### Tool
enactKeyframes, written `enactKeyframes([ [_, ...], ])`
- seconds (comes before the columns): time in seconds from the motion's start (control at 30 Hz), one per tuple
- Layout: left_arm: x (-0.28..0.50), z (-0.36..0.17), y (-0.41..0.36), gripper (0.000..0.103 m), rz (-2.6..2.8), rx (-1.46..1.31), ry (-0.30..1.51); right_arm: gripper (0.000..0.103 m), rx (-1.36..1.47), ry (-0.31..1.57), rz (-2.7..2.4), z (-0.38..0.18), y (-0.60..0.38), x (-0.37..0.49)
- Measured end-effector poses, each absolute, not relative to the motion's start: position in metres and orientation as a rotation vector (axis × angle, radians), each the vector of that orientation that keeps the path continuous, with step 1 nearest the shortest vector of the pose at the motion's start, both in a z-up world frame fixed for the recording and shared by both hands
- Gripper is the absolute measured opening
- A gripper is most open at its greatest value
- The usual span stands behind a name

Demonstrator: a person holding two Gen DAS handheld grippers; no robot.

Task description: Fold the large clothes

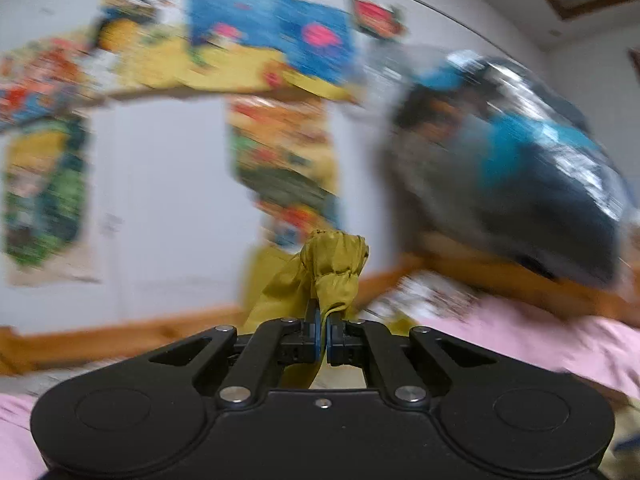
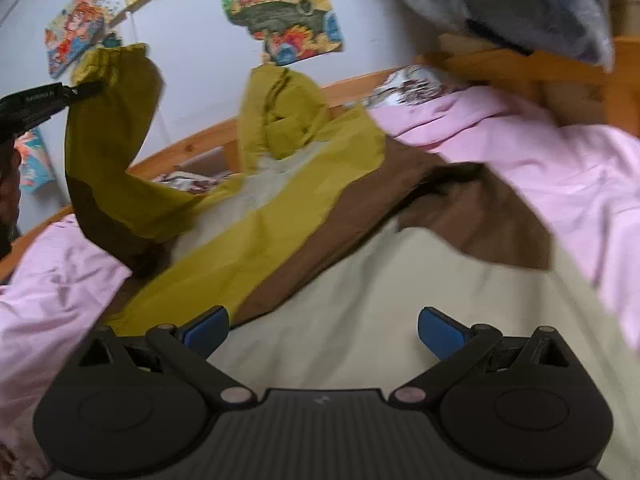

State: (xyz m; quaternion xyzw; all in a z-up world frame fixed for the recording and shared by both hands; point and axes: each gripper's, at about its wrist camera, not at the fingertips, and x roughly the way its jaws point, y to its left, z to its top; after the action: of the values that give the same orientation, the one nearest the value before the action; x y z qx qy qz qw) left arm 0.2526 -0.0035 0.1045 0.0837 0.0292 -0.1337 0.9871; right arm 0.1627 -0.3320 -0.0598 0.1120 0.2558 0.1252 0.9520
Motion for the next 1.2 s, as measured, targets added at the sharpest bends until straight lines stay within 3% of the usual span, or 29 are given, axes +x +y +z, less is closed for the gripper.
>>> enactKeyframes([
  [0.27, 0.256, 0.006, -0.061, 0.002, -0.473, 0.115, 0.328, 0.103, 0.251, 0.518, 0.091, -0.063, -0.366, 0.17],
  [0.37, 0.261, -0.019, -0.066, 0.008, -0.512, 0.066, 0.432, 0.103, 0.26, 0.514, 0.082, -0.066, -0.37, 0.171],
  [0.47, 0.254, -0.034, -0.062, 0.021, -0.53, 0.019, 0.5, 0.103, 0.24, 0.507, 0.084, -0.069, -0.371, 0.17],
  [0.57, 0.245, -0.032, -0.047, 0.045, -0.533, -0.026, 0.526, 0.103, 0.224, 0.489, 0.089, -0.069, -0.368, 0.171],
  [0.63, 0.24, -0.024, -0.035, 0.069, -0.516, -0.057, 0.53, 0.103, 0.207, 0.471, 0.09, -0.069, -0.367, 0.172],
  [0.7, 0.233, -0.018, -0.018, 0.076, -0.495, -0.104, 0.516, 0.103, 0.181, 0.44, 0.095, -0.067, -0.364, 0.171],
  [0.83, 0.23, -0.005, 0.007, 0.084, -0.417, -0.14, 0.508, 0.103, 0.118, 0.374, 0.127, -0.061, -0.354, 0.171],
  [1.2, 0.269, -0.062, 0.018, 0.082, -0.144, -0.027, 0.723, 0.103, -0.188, 0.503, 0.247, -0.087, -0.295, 0.195],
])
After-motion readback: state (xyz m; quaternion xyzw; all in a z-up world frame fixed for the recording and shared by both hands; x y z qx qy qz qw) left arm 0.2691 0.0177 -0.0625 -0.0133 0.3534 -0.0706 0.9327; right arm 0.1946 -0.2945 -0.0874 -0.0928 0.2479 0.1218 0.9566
